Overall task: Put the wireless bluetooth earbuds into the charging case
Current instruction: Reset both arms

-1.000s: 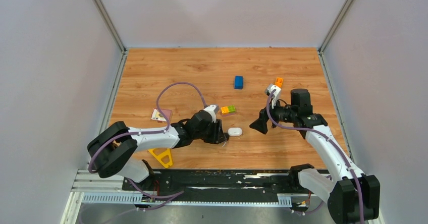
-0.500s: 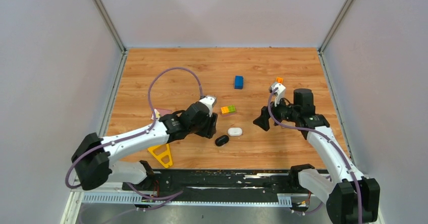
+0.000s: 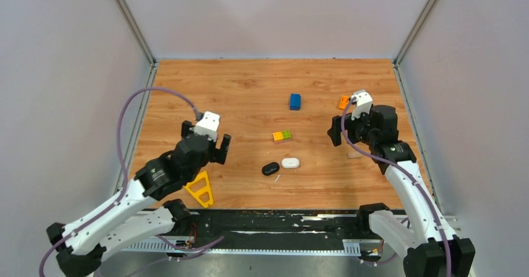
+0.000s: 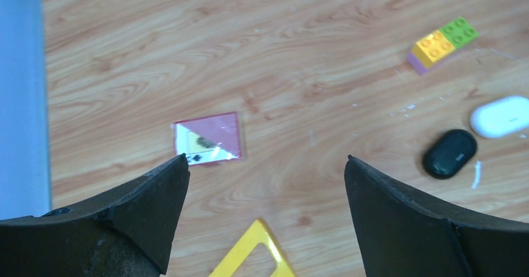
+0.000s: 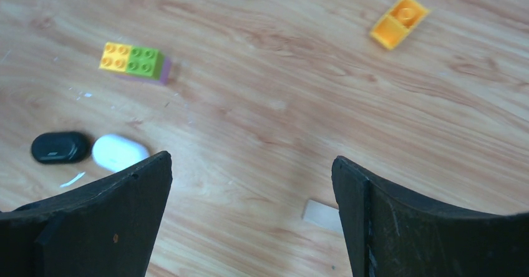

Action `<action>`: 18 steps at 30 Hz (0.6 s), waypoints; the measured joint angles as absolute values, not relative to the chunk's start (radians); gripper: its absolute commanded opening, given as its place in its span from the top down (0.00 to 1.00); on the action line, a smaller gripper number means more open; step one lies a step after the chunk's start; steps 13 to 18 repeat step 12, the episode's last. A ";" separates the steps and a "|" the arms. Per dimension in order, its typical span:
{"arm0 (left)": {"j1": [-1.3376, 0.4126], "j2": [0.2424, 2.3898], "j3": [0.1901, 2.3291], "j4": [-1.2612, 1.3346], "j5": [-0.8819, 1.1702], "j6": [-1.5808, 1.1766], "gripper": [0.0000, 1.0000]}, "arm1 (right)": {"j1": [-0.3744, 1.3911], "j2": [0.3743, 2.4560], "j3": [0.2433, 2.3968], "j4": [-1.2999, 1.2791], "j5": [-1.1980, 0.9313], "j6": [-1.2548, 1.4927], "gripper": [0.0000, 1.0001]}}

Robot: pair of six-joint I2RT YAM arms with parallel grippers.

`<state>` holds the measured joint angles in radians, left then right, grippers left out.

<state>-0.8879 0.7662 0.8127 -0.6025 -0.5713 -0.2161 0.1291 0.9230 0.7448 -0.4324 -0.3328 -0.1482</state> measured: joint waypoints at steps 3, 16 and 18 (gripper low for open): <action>-0.877 0.595 0.729 -0.590 -0.642 -0.182 0.00 | 0.125 0.898 0.776 -0.452 -0.231 -0.139 0.00; -0.868 0.351 0.562 -0.532 -0.794 -0.159 0.00 | -0.020 0.848 0.768 -0.468 -0.217 -0.138 0.00; -0.868 0.351 0.562 -0.532 -0.794 -0.159 0.00 | -0.020 0.848 0.768 -0.468 -0.217 -0.138 0.00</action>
